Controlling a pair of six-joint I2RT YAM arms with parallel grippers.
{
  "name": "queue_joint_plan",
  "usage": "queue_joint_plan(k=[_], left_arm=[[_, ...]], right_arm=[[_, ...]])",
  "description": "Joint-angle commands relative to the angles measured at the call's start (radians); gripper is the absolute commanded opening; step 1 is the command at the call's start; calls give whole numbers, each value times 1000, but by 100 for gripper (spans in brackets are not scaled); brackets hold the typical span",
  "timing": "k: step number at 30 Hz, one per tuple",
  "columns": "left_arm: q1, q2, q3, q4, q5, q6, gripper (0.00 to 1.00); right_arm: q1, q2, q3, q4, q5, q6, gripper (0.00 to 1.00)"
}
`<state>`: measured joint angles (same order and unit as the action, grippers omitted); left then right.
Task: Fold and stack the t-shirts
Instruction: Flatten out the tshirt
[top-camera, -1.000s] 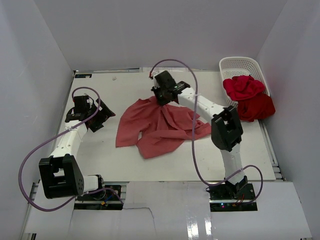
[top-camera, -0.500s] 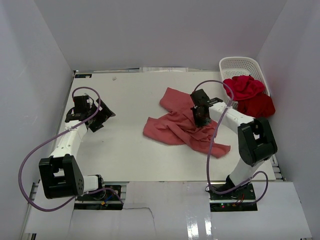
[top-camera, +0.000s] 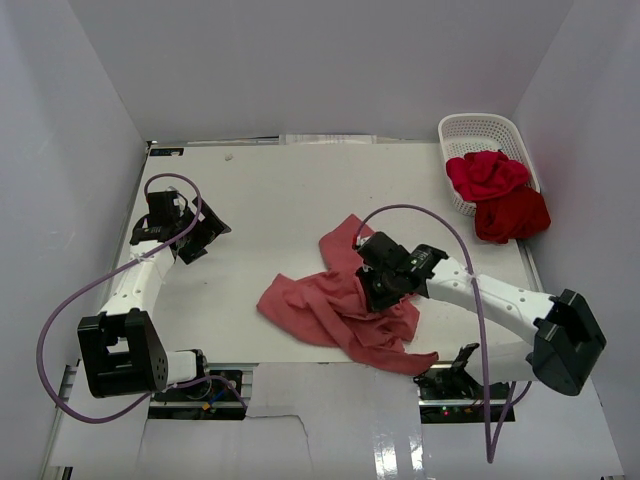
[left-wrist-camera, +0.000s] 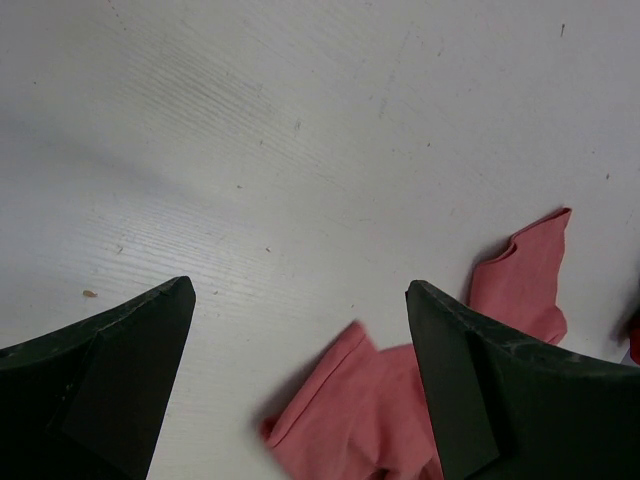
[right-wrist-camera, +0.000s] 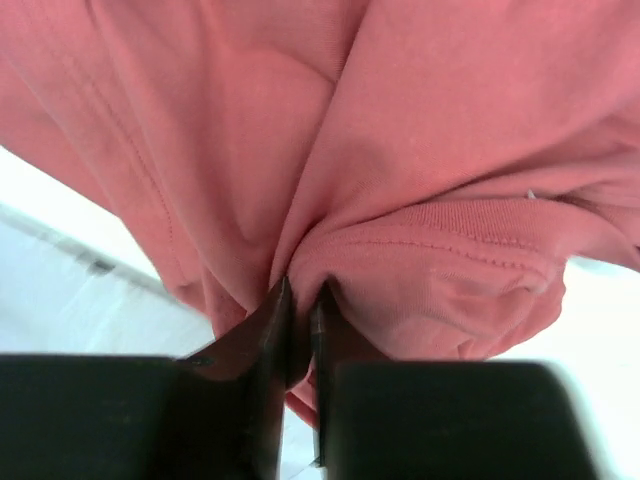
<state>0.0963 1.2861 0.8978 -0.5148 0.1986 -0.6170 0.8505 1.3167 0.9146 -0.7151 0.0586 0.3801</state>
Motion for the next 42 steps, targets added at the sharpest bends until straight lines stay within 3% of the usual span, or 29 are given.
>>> queue_joint_plan(k=[1, 3, 6, 10, 15, 22, 27, 42], left_arm=[[-1, -37, 30, 13, 5, 13, 98], [-1, -37, 33, 13, 4, 13, 98], [0, -31, 39, 13, 5, 16, 98], [-1, -36, 41, 12, 1, 16, 98], [0, -39, 35, 10, -11, 17, 98], [0, -31, 39, 6, -16, 19, 98], [0, -33, 41, 6, -13, 22, 98], [0, -34, 29, 9, -18, 25, 98]], right_arm=[[51, -105, 16, -14, -108, 95, 26], [51, -145, 73, -4, -56, 97, 55], [51, -116, 153, 0, 39, 42, 71], [39, 31, 298, 35, 145, -84, 73], [-33, 317, 398, 209, 104, -260, 74], [-122, 663, 671, 246, 37, -316, 76], [-123, 774, 809, 252, 105, -345, 73], [-176, 906, 851, 328, 75, -357, 67]])
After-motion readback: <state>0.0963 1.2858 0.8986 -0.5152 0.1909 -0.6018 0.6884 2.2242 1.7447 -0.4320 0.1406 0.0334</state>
